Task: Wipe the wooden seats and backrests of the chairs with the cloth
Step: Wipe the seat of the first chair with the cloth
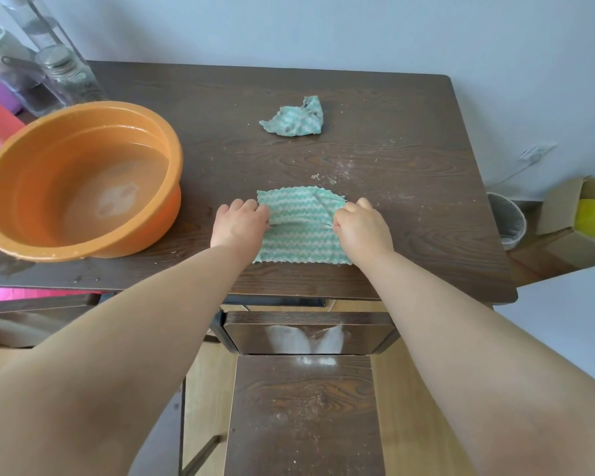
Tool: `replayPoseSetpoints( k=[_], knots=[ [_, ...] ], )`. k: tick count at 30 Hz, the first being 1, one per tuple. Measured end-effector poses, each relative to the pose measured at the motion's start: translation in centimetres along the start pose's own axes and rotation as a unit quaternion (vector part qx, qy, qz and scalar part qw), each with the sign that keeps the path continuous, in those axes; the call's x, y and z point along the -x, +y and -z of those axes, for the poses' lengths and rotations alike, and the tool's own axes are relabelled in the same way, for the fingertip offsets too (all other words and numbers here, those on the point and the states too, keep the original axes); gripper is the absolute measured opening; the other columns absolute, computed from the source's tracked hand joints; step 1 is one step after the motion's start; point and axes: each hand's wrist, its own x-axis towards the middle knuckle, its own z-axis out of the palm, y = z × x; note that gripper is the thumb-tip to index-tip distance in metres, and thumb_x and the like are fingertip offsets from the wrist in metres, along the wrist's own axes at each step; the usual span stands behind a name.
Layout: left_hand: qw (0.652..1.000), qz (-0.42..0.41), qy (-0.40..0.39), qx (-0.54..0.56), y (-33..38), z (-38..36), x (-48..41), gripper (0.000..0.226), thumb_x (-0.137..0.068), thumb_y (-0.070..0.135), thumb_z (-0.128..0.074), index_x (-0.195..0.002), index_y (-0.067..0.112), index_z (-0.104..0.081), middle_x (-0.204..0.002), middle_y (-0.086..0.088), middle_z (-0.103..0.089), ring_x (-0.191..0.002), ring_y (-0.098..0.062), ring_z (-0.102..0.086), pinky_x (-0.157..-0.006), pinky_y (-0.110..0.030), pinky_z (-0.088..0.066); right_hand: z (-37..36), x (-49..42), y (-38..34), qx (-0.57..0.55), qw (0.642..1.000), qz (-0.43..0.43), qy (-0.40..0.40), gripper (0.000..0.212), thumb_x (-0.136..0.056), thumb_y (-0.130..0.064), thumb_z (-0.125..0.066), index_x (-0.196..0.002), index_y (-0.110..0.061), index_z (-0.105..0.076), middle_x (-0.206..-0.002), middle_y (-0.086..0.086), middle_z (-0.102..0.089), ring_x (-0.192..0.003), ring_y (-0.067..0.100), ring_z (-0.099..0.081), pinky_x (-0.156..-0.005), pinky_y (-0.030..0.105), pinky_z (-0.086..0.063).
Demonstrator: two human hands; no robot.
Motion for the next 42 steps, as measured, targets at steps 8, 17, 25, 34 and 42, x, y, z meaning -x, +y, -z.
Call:
replayPoseSetpoints(
  k=[8, 17, 25, 34, 42],
  knots=[
    [1.000, -0.016, 0.025, -0.009, -0.4, 4.0, 2.7, 0.017, -0.102, 0.032, -0.043, -0.109, 0.022, -0.054, -0.104, 0.000, -0.056, -0.097, -0.024, -0.050, -0.081, -0.037, -0.037, 3.2, 2.6, -0.7, 0.006, 0.999, 0.000, 0.037, 0.011, -0.088, -0.001, -0.060, -0.093, -0.011, -0.057, -0.089, 0.005, -0.061, -0.091, 0.025, -0.048, -0.067, 0.036, -0.046],
    [0.998, -0.027, 0.055, 0.016, -0.5, 8.0, 7.4, 0.016, -0.100, 0.035, -0.044, -0.103, 0.024, -0.056, -0.101, 0.002, -0.055, -0.096, -0.024, -0.050, -0.079, -0.037, -0.037, 7.4, 8.2, -2.1, 0.002, 0.999, 0.001, 0.034, 0.018, -0.093, -0.008, -0.059, -0.108, -0.014, -0.065, -0.101, 0.003, -0.062, -0.104, 0.024, -0.048, -0.072, 0.041, -0.055],
    [0.994, -0.062, 0.061, 0.064, 0.5, 8.6, 14.9, 0.016, -0.099, 0.035, -0.046, -0.101, 0.024, -0.058, -0.100, 0.001, -0.055, -0.096, -0.024, -0.051, -0.079, -0.037, -0.037, 8.6, 16.7, -4.2, -0.059, 0.998, -0.029, 0.022, 0.017, -0.099, -0.018, -0.046, -0.093, -0.014, -0.061, -0.102, 0.002, -0.058, -0.100, 0.021, -0.043, -0.078, 0.040, -0.049],
    [0.984, -0.057, -0.006, 0.167, 2.3, 9.0, 23.8, 0.016, -0.101, 0.030, -0.045, -0.096, 0.019, -0.055, -0.091, 0.001, -0.062, -0.086, -0.025, -0.055, -0.076, -0.037, -0.042, 8.8, 25.0, -5.1, -0.160, 0.985, -0.058, -0.031, 0.022, -0.100, -0.020, -0.047, -0.110, -0.015, -0.065, -0.110, -0.002, -0.061, -0.108, 0.018, -0.050, -0.091, 0.036, -0.046],
    [0.963, 0.049, -0.069, 0.255, 5.5, 7.1, 33.0, 0.011, -0.098, 0.029, -0.050, -0.095, 0.022, -0.058, -0.085, 0.003, -0.064, -0.076, -0.018, -0.058, -0.069, -0.037, -0.051, 5.8, 31.8, -5.2, -0.213, 0.975, -0.036, -0.059, 0.019, -0.098, -0.019, -0.051, -0.105, -0.016, -0.068, -0.101, 0.002, -0.062, -0.098, 0.020, -0.054, -0.082, 0.032, -0.044]
  ],
)
